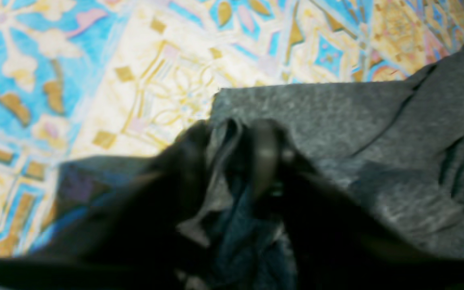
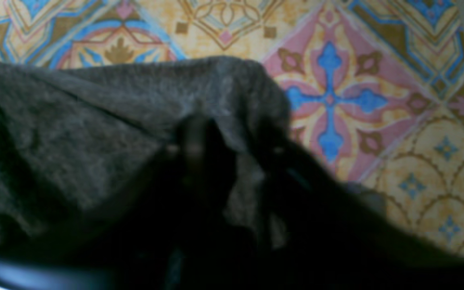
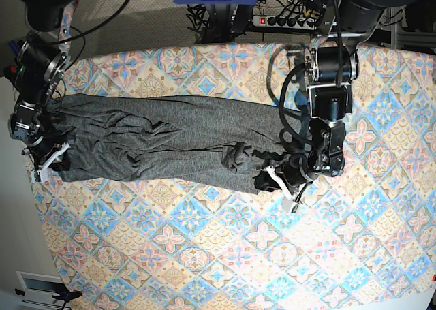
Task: Layout the t-shirt on the table in an organized manner, then fold the t-shirt properly
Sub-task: 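Gather the shirt end with the left gripper, bunching the fabric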
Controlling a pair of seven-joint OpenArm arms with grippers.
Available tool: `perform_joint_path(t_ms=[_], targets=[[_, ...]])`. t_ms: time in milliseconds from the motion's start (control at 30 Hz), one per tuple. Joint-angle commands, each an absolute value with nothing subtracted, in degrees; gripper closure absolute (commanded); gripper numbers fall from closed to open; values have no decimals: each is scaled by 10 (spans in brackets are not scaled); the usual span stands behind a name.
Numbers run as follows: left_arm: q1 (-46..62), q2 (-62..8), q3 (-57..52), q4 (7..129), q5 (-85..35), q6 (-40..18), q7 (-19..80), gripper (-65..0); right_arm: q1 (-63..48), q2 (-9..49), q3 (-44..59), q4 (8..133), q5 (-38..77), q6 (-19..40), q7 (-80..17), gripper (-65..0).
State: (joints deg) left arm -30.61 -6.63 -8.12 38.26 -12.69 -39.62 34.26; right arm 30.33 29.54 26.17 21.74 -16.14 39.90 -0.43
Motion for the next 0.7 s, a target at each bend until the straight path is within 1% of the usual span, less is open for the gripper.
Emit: perform_joint_path(t_ms=[0, 33, 67, 167, 233, 333, 500, 667], targets=[[-323, -66, -80, 389, -135, -400, 332, -42, 318, 309, 262, 227, -154, 400, 7, -49], [-323, -66, -80, 389, -135, -400, 331, -28, 318, 309, 262, 227, -154, 400, 7, -7], [-323, -66, -80, 389, -135, -400, 331, -29, 318, 309, 262, 227, -154, 400, 7, 0], [-323, -67, -81, 391, -138, -400, 330, -38, 318, 309, 262, 227, -154, 400, 8, -13], [-324, -68, -82, 394, -144, -400, 329, -34, 318, 309, 263, 228, -154, 400, 11, 0], [-327, -68, -83, 398, -145, -400, 329, -33, 318, 309, 264, 233, -153, 400, 11, 0], [-305, -65, -83, 483, -145, -400, 335, -33, 298, 307, 265, 317, -150, 400, 7, 0], [-278, -66, -80, 565, -185, -400, 353, -33, 251, 272, 300, 407, -153, 400, 1, 0]])
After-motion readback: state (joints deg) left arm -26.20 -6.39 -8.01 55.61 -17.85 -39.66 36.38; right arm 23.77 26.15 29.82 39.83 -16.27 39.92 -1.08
